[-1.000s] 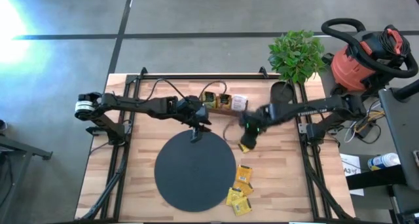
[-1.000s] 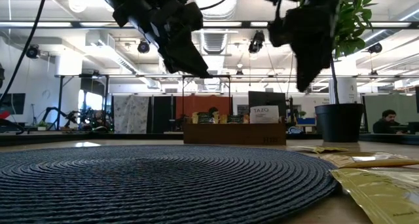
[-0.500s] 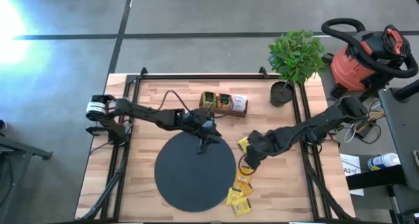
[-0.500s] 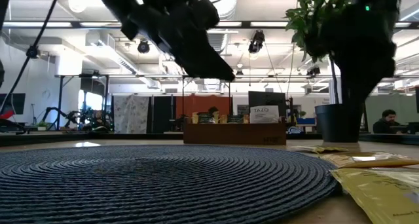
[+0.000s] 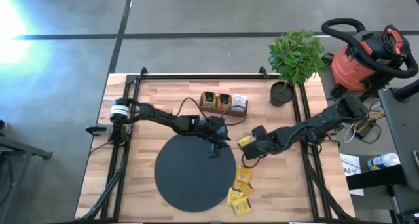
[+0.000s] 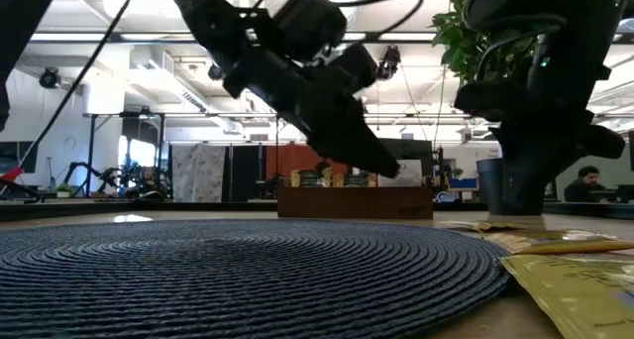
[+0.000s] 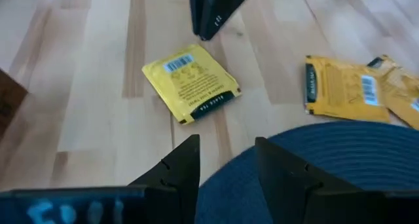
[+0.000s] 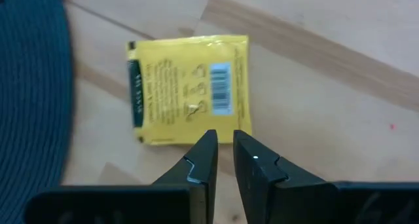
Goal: Pick & Place Tea
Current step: Put the top yellow tea bag into the left section of the wooden organizer
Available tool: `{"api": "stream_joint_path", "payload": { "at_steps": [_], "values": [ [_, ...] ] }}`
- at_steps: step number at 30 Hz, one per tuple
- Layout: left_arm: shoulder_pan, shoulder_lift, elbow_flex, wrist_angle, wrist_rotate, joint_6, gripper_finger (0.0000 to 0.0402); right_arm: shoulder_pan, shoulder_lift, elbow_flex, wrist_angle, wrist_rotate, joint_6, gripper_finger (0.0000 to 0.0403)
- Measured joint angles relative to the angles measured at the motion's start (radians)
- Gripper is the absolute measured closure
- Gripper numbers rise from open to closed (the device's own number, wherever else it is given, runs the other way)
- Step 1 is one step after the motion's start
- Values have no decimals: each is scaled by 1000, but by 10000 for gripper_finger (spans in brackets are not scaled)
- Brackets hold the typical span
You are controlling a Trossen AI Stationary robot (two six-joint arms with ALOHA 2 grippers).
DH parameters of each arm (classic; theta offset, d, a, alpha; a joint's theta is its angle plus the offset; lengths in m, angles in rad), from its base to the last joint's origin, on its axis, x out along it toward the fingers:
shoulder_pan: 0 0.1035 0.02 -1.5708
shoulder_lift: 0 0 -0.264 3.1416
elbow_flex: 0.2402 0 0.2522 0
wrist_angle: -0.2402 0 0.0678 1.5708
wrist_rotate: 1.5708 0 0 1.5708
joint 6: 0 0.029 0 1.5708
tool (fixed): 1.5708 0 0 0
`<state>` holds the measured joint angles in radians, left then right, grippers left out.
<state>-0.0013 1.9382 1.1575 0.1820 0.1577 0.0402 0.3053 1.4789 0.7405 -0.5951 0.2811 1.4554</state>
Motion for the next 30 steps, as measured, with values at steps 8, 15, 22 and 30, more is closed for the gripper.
{"api": "stream_joint_path", "payload": {
  "at_steps": [8, 15, 22, 30],
  "values": [
    [0, 115, 131, -80, -27, 27, 262, -5, 1, -61, 3, -21, 70, 355],
    [0, 181, 207, -139, -87, 82, 262, -11, 0, -100, 93, -23, 74, 355],
    [4, 199, 226, -139, -154, 114, 262, -15, -1, -115, 133, -21, 64, 355],
    [9, 199, 227, -139, -157, 172, 262, -18, -17, -117, 138, -25, 58, 355]
  ]
}}
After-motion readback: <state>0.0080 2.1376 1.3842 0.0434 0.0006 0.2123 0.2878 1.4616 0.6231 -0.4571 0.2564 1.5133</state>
